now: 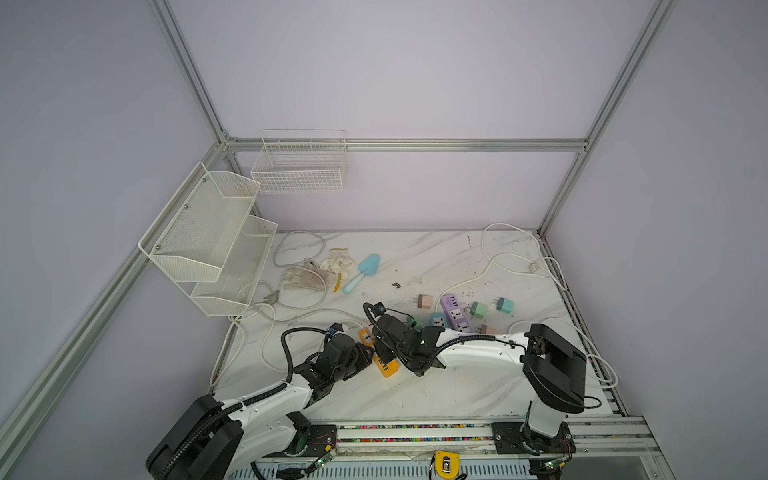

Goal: Pull the plug off the socket
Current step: 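Pull the pink plug out with right gripper while left holds orange strip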

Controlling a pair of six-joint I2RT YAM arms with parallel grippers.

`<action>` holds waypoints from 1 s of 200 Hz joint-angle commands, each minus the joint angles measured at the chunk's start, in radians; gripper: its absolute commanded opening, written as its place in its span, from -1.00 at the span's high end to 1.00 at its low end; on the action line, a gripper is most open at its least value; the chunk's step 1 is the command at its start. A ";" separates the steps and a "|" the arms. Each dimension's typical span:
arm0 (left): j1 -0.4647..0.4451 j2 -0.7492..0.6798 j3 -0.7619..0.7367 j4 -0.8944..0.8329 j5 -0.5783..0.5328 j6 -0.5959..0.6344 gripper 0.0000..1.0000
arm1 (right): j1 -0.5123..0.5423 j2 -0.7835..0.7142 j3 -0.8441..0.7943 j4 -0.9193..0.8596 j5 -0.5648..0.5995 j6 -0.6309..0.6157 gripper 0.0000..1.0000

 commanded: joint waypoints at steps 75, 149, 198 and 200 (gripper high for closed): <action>0.005 0.002 0.005 -0.197 -0.011 0.018 0.43 | 0.005 -0.192 -0.097 0.055 -0.021 0.050 0.86; 0.001 -0.081 0.092 -0.227 0.009 0.063 0.34 | -0.071 -0.437 -0.294 0.050 -0.137 0.212 0.86; -0.020 -0.161 0.095 -0.262 0.002 0.058 0.30 | -0.172 -0.641 -0.483 0.043 -0.228 0.330 0.86; -0.021 -0.164 0.095 -0.262 0.002 0.058 0.30 | -0.176 -0.648 -0.491 0.042 -0.234 0.333 0.86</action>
